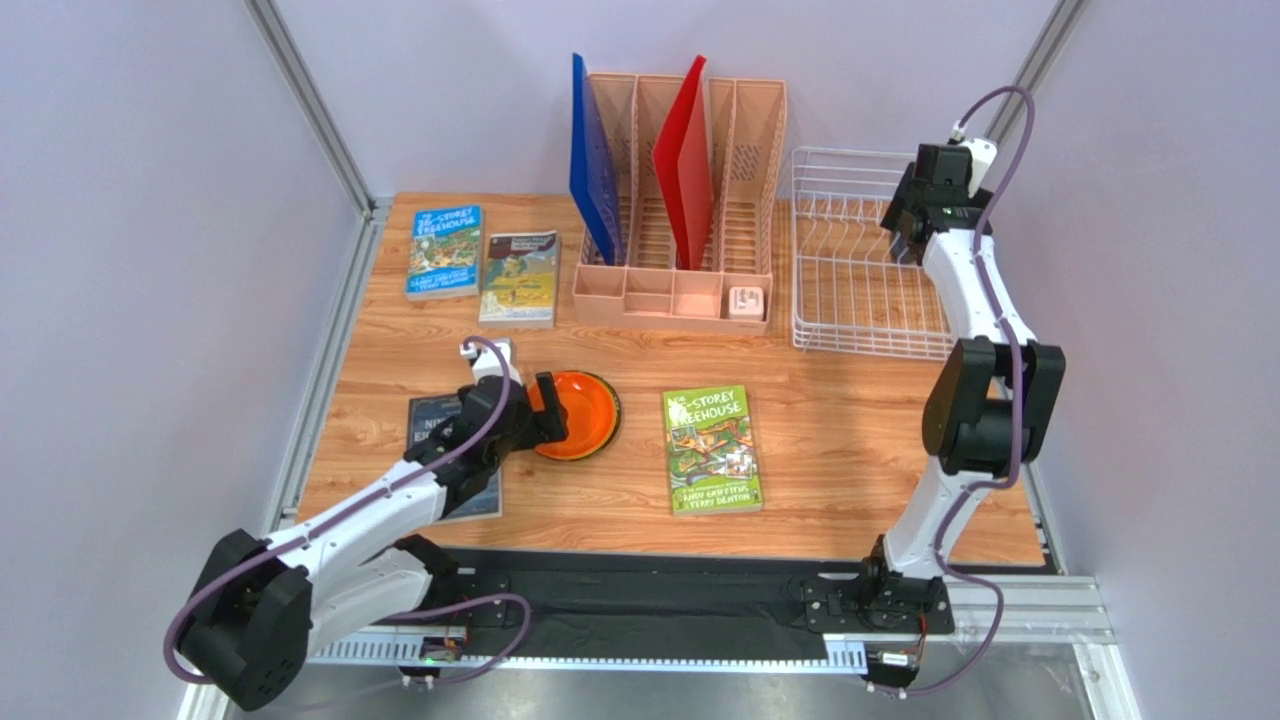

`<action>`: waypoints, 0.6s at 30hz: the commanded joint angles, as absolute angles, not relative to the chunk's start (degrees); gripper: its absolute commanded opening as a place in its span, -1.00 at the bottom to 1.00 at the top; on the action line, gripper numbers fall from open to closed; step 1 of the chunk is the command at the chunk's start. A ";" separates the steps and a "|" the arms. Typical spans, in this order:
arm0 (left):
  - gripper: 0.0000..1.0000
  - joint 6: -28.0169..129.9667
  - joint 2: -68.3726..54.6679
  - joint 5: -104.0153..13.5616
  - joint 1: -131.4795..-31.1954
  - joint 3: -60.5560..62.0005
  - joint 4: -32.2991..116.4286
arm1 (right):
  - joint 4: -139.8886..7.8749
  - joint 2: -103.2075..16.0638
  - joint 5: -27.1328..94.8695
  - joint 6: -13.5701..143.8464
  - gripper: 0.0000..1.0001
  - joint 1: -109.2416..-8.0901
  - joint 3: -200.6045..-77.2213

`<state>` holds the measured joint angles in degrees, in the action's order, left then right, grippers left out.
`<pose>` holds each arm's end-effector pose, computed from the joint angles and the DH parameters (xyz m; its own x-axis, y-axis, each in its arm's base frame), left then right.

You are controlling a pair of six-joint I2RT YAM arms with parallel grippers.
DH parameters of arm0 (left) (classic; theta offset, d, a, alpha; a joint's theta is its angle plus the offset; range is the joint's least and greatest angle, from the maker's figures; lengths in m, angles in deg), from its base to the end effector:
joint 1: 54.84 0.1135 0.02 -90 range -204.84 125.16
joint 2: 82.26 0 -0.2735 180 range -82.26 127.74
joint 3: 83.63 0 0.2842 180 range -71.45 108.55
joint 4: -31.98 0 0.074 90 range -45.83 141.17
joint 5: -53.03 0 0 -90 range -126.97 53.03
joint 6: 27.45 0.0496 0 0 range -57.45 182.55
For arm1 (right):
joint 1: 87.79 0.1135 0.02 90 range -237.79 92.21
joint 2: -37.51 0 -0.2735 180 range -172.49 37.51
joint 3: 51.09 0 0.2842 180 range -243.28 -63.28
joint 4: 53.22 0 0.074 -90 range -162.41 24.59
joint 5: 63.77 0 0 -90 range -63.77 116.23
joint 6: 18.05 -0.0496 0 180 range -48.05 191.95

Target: Unload the plates from the dish rack

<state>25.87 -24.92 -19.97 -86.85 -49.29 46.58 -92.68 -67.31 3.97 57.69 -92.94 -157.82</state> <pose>0.2029 -0.1097 0.1586 -0.6004 -0.2984 -0.7420 -0.0600 0.9420 -0.3302 0.4655 -0.0608 0.3143 -0.4941 0.2734 -0.8253 0.5199 0.8537 -0.0285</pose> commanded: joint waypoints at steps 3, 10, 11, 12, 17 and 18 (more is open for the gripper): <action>0.99 33.54 -24.08 -24.12 -86.65 -40.88 46.37 | -90.81 -78.76 1.88 63.42 0.43 -94.73 -170.05; 0.99 34.96 -13.81 -32.65 -86.65 -33.31 44.52 | -90.72 -90.98 0.83 68.08 0.35 -96.05 -183.59; 0.99 34.78 -12.83 -34.05 -86.65 -32.95 41.74 | -90.29 -91.77 0.57 68.52 0.35 -96.05 -185.34; 0.99 34.69 -12.04 -34.76 -86.65 -32.52 41.01 | -89.94 -93.08 0.74 68.96 0.34 -96.23 -186.05; 0.99 34.43 -6.33 -37.49 -86.65 -29.80 39.51 | -90.81 -96.44 3.37 68.80 0.27 -97.55 -190.10; 0.99 34.60 -5.62 -38.28 -86.65 -29.44 39.16 | -90.64 -96.61 3.38 68.35 0.26 -97.72 -189.58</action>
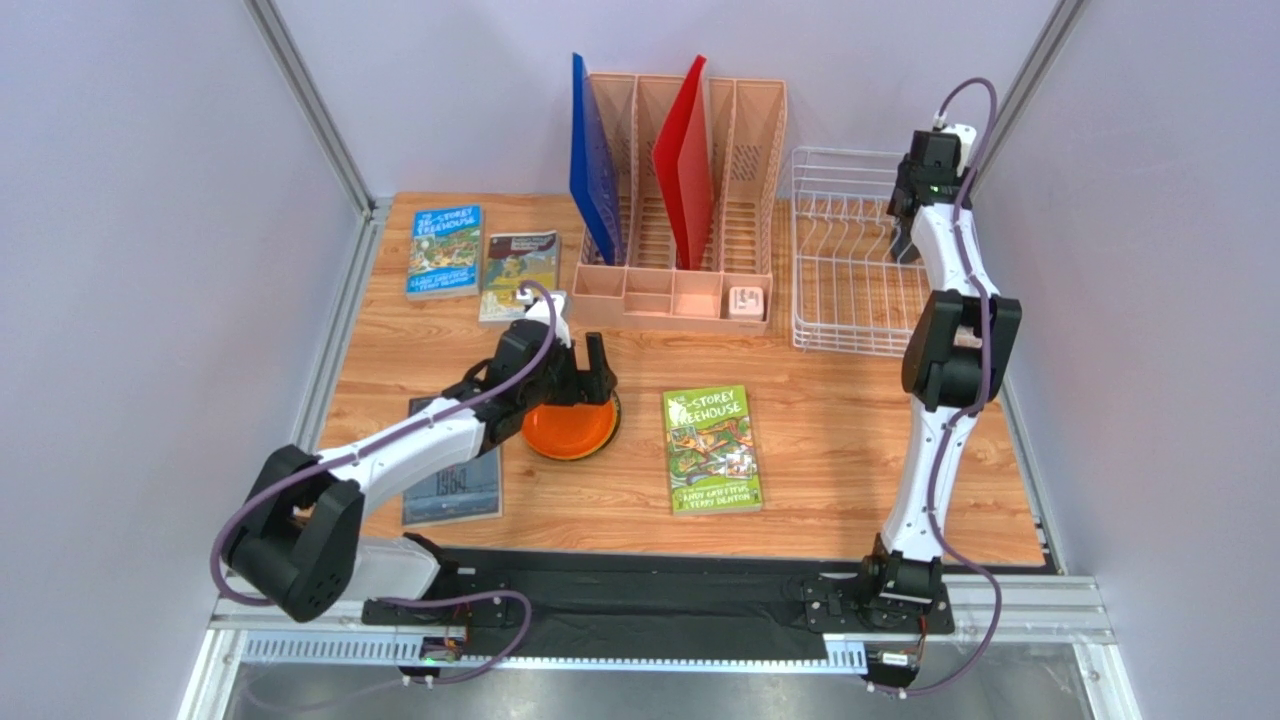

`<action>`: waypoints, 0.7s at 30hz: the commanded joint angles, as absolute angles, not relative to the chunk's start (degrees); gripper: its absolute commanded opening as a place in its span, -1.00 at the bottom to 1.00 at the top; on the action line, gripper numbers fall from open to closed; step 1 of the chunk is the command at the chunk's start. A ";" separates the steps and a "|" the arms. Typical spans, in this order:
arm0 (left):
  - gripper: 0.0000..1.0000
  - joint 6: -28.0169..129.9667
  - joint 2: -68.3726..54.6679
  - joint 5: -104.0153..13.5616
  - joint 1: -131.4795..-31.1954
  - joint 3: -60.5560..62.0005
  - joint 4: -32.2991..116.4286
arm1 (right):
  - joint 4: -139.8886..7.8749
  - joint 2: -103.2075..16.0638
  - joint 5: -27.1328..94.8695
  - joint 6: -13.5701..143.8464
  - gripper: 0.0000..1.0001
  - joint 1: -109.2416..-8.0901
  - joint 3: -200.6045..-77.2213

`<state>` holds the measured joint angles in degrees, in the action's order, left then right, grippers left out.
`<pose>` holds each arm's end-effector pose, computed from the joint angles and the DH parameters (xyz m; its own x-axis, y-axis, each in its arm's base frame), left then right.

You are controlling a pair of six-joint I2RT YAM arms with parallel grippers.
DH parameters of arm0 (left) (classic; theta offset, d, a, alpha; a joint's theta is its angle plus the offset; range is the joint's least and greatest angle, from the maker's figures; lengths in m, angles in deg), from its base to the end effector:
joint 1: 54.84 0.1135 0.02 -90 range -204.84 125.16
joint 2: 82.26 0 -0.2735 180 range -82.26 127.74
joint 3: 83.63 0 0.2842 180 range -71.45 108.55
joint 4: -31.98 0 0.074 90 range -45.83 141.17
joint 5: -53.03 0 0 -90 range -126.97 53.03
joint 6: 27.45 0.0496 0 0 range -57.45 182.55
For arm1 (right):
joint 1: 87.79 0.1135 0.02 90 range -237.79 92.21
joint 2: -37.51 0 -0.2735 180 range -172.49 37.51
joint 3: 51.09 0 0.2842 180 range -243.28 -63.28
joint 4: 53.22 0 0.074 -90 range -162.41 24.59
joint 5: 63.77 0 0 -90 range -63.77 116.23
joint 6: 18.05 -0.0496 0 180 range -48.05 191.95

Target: Unload the plates from the dish rack

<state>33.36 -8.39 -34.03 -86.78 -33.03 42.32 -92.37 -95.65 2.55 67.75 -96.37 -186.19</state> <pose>0.2627 -0.1608 0.1956 -0.6501 -0.1687 -0.7409 0.2005 0.9024 -0.3814 0.5767 -0.1072 0.2504 -0.5632 0.1528 -0.8121 0.4955 0.8489 -0.1839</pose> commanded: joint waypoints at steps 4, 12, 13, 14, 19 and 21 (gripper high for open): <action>0.99 34.87 -2.63 -39.60 -86.65 -28.12 37.84 | -90.98 -97.93 5.57 67.74 0.15 -98.51 -189.93; 0.99 35.66 -0.08 -39.78 -86.65 -26.80 37.84 | -94.85 -101.79 8.91 66.68 -0.35 -99.39 -195.81; 0.99 35.57 0.09 -39.78 -86.65 -26.80 37.84 | -96.68 -102.23 8.56 66.59 -0.36 -99.39 -197.91; 0.99 35.57 0.10 -39.78 -86.65 -26.71 37.75 | -97.05 -102.67 8.82 66.59 -0.39 -99.48 -198.36; 0.99 35.48 0.80 -39.78 -86.65 -26.53 37.66 | -99.24 -104.52 7.77 65.72 -0.39 -99.74 -200.65; 0.99 35.48 0.97 -39.78 -86.65 -26.53 37.75 | -100.12 -105.22 7.33 65.54 -0.37 -99.75 -201.79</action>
